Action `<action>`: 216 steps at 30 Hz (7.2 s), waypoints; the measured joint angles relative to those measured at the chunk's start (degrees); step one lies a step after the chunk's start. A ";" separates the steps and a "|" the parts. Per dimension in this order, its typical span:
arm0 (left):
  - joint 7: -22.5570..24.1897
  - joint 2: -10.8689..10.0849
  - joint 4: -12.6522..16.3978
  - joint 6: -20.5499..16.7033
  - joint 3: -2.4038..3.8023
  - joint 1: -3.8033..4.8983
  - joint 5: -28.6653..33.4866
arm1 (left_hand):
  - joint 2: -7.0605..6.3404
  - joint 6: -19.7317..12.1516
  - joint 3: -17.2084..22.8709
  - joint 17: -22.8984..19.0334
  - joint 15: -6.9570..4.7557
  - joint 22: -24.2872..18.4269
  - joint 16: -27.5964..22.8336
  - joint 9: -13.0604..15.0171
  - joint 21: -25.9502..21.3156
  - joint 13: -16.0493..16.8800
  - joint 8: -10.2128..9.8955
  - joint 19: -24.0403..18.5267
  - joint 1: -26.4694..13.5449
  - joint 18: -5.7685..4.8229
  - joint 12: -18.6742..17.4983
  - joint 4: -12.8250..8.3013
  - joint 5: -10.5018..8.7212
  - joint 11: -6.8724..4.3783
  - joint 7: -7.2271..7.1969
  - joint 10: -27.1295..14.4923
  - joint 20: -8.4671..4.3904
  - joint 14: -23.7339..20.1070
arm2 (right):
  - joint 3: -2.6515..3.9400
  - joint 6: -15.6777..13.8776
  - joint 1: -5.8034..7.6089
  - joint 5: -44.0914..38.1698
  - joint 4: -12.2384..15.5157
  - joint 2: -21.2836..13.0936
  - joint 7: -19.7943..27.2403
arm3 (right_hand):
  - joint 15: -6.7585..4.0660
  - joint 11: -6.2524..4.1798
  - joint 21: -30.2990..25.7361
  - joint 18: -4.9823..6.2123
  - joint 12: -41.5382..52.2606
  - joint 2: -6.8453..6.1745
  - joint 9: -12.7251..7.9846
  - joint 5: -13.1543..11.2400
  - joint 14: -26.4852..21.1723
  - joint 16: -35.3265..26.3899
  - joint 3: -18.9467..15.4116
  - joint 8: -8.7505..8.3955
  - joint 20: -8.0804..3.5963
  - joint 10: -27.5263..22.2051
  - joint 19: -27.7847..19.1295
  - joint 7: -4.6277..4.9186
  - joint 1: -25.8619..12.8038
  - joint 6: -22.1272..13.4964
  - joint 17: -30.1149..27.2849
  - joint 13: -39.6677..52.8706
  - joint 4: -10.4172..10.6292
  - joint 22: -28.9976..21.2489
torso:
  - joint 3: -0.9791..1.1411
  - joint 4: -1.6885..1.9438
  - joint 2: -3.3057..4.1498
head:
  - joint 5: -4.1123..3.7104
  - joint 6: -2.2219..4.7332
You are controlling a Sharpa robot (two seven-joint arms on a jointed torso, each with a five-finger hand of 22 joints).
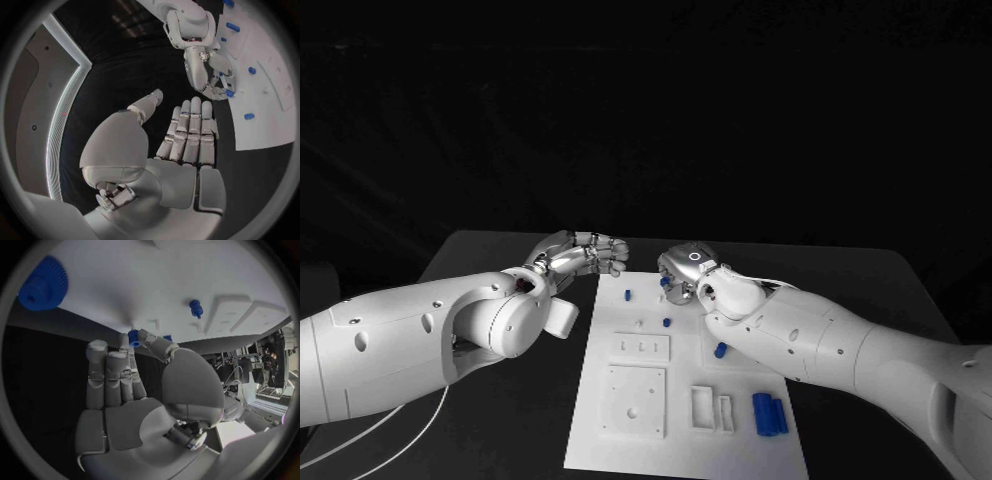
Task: Assemble the parts on the task board
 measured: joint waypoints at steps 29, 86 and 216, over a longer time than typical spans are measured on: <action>-0.09 0.08 -0.29 -0.02 -0.01 0.06 -0.01 | -0.23 0.00 0.15 0.09 0.00 -0.01 -0.22 -0.04 0.23 0.01 0.00 0.00 -0.23 -0.14 0.00 -0.15 0.00 0.00 0.00 0.00 0.00 0.00 | -0.13 0.10 -0.17 2.59 0.00 -0.07 0.28 | 1.80 1.63 0.65 -0.37 -2.04 -1.62 -0.87 0.23 -0.10 0.60 -4.16 -2.17 0.08 -4.56 -0.28 2.25 0.29 -4.29 -0.59 -0.19 -1.33 -0.02 | -0.03 -0.07 0.06 | 0.12 0.00; 0.12 -1.08 -2.60 -0.08 -0.04 0.41 -0.07 | -0.01 0.00 0.40 0.29 0.00 0.00 -0.22 -0.03 0.23 -0.02 0.00 -0.21 -0.45 0.03 -0.22 -0.72 0.00 0.00 0.00 0.00 0.20 0.00 | 4.39 12.35 1.68 19.60 6.00 -14.50 5.10 | -0.90 -0.96 8.21 0.28 65.03 -0.70 -1.28 4.71 -0.91 9.69 -13.09 -6.20 -1.21 -7.68 0.81 1.35 -1.99 -10.34 7.90 63.38 -3.30 -0.04 | 0.42 -1.70 -0.25 | -0.21 1.53; 0.04 -0.48 -2.46 -0.09 -0.04 0.42 -0.60 | 0.21 0.21 0.71 0.65 0.00 0.02 -0.67 -0.09 0.44 -0.02 -0.23 -0.21 -0.67 0.03 -0.22 -1.02 0.00 0.00 0.21 0.00 0.20 0.00 | 0.23 2.64 -1.08 -5.57 11.79 -3.98 -5.94 | -1.91 -2.60 11.54 0.02 65.52 -3.31 0.61 0.60 -0.06 7.98 -1.87 -3.26 -1.77 -5.04 0.80 -1.45 -1.67 -4.83 12.01 63.97 5.40 -0.04 | 0.53 -1.51 -0.06 | 0.72 0.77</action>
